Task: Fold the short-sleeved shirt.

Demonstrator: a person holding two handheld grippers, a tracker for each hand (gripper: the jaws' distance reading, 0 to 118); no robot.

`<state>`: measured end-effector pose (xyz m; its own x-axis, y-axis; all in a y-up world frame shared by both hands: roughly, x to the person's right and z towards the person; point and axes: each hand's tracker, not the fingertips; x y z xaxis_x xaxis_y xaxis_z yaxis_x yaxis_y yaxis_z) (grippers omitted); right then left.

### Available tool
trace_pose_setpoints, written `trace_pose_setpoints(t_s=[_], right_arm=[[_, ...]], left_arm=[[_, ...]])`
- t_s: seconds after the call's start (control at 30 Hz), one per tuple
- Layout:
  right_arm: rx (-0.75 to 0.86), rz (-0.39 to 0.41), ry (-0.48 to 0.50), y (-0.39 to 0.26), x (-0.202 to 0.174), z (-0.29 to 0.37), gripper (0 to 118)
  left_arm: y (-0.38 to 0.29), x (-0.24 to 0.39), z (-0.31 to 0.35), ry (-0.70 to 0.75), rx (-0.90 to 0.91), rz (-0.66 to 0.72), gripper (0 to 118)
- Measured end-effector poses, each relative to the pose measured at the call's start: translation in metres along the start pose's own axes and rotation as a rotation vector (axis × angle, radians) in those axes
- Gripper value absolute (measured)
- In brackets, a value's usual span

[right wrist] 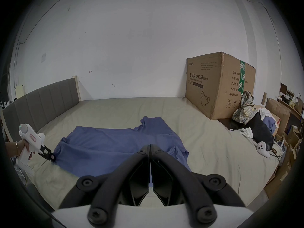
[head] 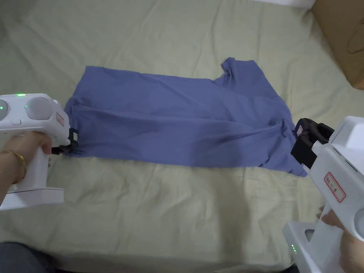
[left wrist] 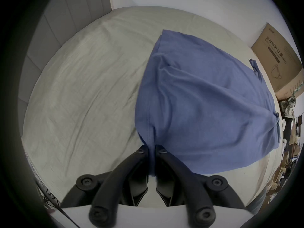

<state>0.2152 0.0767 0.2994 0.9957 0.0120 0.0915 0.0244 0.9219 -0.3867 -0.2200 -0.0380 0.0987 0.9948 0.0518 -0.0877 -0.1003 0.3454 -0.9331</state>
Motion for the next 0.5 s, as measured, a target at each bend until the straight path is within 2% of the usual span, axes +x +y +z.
trace_pose_setpoints(t_s=[0.07,0.27,0.37,0.4,0.43,0.47,0.5], right_arm=[[-0.006,-0.001,0.0,0.001,0.004,0.0,0],[-0.073,0.011,-0.005,0.016,0.029,-0.014,0],[-0.23,0.012,0.006,0.026,0.049,-0.04,0],[-0.276,0.017,0.008,0.026,0.055,-0.052,4],[-0.322,0.018,-0.008,0.026,0.059,-0.063,23],[-0.391,0.022,-0.008,0.025,0.068,-0.078,71],[-0.472,0.021,-0.003,0.02,0.075,-0.094,102]], left_arm=[[-0.001,0.005,0.002,0.03,0.008,-0.079,1],[0.002,-0.001,0.045,-0.009,0.143,-0.069,1],[0.003,-0.001,0.063,-0.025,0.182,-0.071,1],[0.004,0.0,0.067,-0.03,0.192,-0.072,1],[0.004,0.001,0.07,-0.031,0.198,-0.072,1],[0.005,0.001,0.072,-0.033,0.205,-0.07,1],[0.006,0.001,0.071,-0.034,0.205,-0.068,1]])
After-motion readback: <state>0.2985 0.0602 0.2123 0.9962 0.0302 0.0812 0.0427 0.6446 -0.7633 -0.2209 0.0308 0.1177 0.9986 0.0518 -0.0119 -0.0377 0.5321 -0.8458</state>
